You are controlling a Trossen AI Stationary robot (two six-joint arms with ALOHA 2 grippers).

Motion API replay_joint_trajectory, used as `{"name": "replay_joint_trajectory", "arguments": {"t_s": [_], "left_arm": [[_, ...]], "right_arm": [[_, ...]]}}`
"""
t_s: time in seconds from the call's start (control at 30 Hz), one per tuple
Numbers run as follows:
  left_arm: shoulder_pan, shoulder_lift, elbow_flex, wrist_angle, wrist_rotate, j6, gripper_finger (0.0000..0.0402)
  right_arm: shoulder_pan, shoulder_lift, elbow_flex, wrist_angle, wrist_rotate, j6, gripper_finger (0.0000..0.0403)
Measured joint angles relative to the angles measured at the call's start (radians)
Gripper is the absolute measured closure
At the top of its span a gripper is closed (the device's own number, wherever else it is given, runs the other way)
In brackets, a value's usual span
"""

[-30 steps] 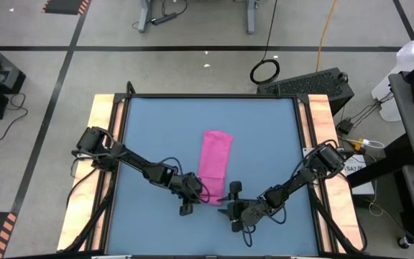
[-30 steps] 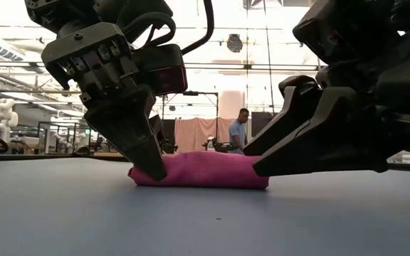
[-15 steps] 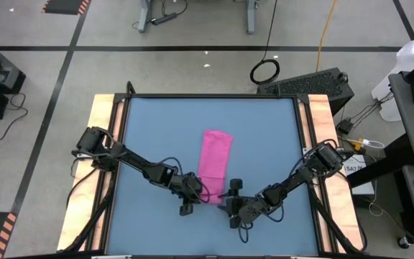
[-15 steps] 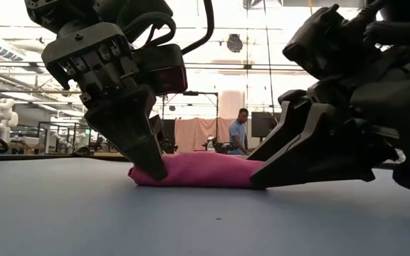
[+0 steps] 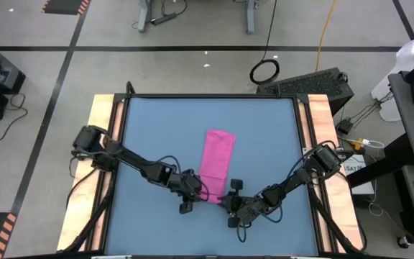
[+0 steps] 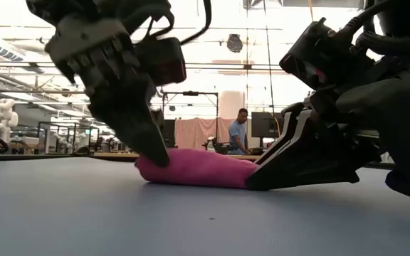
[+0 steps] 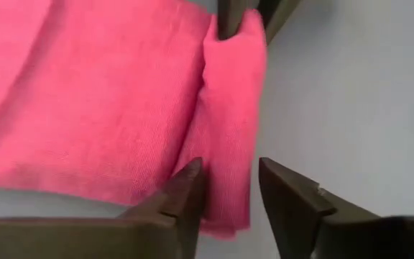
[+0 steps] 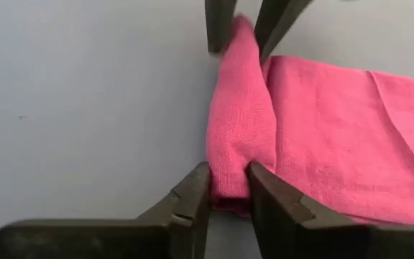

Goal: Roll towel into tight, uniform cylinder
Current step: Roll the pink towel

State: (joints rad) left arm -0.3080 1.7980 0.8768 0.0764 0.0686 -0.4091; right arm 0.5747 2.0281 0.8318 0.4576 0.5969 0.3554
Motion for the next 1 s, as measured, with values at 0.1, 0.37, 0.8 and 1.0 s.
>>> {"name": "replay_joint_trajectory", "arguments": {"t_s": [0.1,0.37,0.8,1.0], "left_arm": [[-0.009,-0.051,0.000,-0.042,-0.012,0.012,0.0242],[-0.160,-0.103,0.000,-0.026,-0.347,0.253,0.0230],[-0.285,0.043,0.000,0.048,-0.661,0.443,0.0230],[-0.259,0.048,0.000,0.067,-0.661,0.467,0.0230]], "right_arm": [[-0.002,0.006,0.000,-0.001,0.000,0.022,0.0334],[-0.005,0.007,-0.003,-0.004,-0.008,0.093,0.0344],[-0.007,0.008,-0.004,-0.003,-0.020,0.139,0.0344],[-0.007,0.008,-0.004,0.000,-0.020,0.142,0.0344]]}}
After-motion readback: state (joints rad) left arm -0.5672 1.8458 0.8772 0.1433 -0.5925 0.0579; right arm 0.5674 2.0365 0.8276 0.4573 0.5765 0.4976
